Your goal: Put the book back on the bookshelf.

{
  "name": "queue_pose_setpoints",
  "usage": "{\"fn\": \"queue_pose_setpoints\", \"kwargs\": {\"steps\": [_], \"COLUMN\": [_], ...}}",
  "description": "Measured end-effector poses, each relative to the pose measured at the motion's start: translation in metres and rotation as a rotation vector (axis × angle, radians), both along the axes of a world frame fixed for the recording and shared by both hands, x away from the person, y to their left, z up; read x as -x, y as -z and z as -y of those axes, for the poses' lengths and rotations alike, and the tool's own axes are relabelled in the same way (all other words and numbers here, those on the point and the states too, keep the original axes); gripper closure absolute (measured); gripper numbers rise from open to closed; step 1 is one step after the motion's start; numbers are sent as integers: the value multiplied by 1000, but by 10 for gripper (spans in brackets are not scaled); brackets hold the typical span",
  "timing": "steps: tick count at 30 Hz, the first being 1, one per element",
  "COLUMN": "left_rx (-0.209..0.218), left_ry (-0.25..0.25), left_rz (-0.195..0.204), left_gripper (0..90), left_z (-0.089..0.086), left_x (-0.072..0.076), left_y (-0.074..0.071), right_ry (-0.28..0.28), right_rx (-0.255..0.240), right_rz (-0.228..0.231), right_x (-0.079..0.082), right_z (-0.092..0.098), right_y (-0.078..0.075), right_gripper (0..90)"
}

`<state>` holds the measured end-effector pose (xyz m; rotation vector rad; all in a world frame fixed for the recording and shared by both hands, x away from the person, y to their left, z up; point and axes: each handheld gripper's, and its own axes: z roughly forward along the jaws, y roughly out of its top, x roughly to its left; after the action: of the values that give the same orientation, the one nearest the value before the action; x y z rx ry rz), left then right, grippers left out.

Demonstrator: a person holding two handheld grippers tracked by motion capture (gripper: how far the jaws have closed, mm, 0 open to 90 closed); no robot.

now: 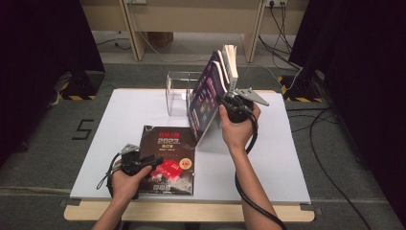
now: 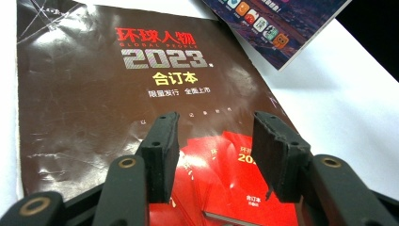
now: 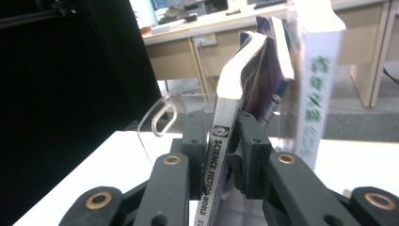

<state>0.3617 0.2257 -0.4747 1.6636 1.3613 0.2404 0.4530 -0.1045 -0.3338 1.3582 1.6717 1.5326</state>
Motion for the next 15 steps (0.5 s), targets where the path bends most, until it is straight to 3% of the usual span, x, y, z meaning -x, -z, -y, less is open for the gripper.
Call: {"fn": "queue_pose_setpoints", "kwargs": {"steps": [5, 11, 15], "left_rx": [-1, -3, -4], "left_ry": [1, 3, 4], "left_rz": [-1, -1, 1], "left_gripper": [507, 506, 505], "left_z": [1, 1, 1], "left_x": [0, 0, 0], "left_y": [1, 0, 0], "right_ry": [7, 8, 26], "right_rx": [-33, -37, -32], "right_rz": [-32, -79, -84], "right_x": [2, -2, -2], "right_z": [7, 12, 14], "right_y": [1, -1, -3], "right_gripper": [721, 717, 705]}}
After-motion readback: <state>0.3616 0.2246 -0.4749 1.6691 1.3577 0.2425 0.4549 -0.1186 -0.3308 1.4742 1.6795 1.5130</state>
